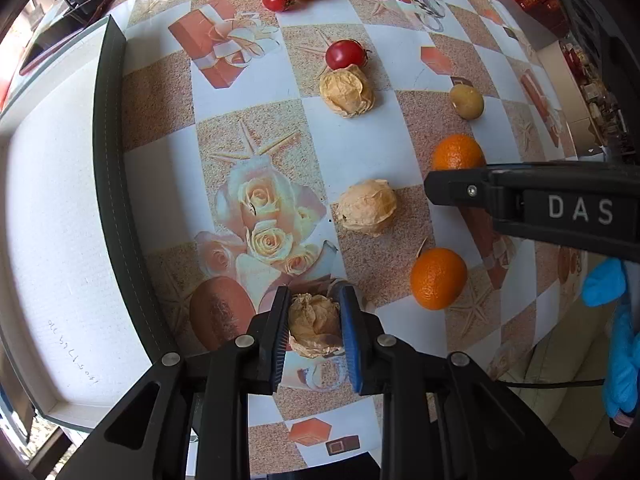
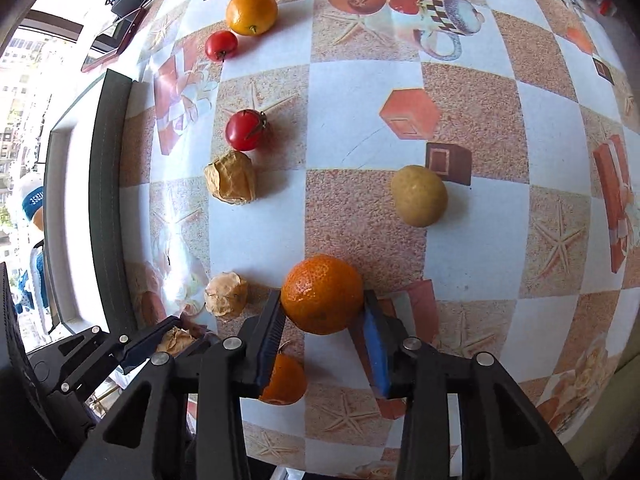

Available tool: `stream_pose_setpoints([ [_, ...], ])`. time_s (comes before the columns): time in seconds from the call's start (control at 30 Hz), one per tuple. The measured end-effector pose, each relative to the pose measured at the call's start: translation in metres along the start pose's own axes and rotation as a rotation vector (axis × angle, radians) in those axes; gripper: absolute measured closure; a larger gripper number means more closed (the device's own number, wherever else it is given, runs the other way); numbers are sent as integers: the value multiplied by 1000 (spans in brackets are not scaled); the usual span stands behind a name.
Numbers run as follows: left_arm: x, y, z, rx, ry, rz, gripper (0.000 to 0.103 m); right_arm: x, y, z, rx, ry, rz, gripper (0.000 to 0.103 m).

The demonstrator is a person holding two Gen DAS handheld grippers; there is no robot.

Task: Organize fruits
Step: 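Grasp a crumpled paper ball with the left tool while the right tool grasps an orange, then carry the paper ball with the left tool while the right tool carries the orange into the tray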

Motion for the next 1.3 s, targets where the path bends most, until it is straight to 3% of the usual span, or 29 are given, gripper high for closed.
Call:
stream_pose_setpoints([
  [0.23,2,19,-25,-40,9,40,76,-12,26,22,53,-40,28,63],
  [0.4,6,47,-22,-9,-45,72,76,-29,47,35,67,-56,43,63],
  [0.57,11,53,-16,4,-39,95,76,-43,56,41,57,-50,50,62],
  [0.6,4,63,-20,7,-34,102,76,-41,54,41,51,-46,47,59],
  [0.63,4,65,-23,9,-29,107,76,-39,48,40,41,-40,41,52],
  [0.67,4,68,-25,11,-23,110,76,-39,46,41,29,-33,43,37],
  [0.73,2,74,-32,21,-13,114,76,-36,42,44,-6,-17,54,25],
  [0.9,-8,87,-50,50,14,115,76,-30,23,46,-9,-37,40,28],
  [1.03,-14,91,-64,69,38,110,76,-25,17,42,-27,-8,28,65],
  [1.17,-13,94,-75,83,70,116,76,-27,20,43,-44,-15,22,65],
  [1.3,-6,96,-82,84,93,130,76,-28,35,40,11,-54,42,65],
])
Point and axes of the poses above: each gripper's, at about its wrist camera, not at the fingertips, and y roughly against the way its jaws point, z to its right, x to its top, the point moved 6 cm from there along -y, roughly the way its jaws point, and after that the axes turned 9 degrees about z, right-handed, at the moved point
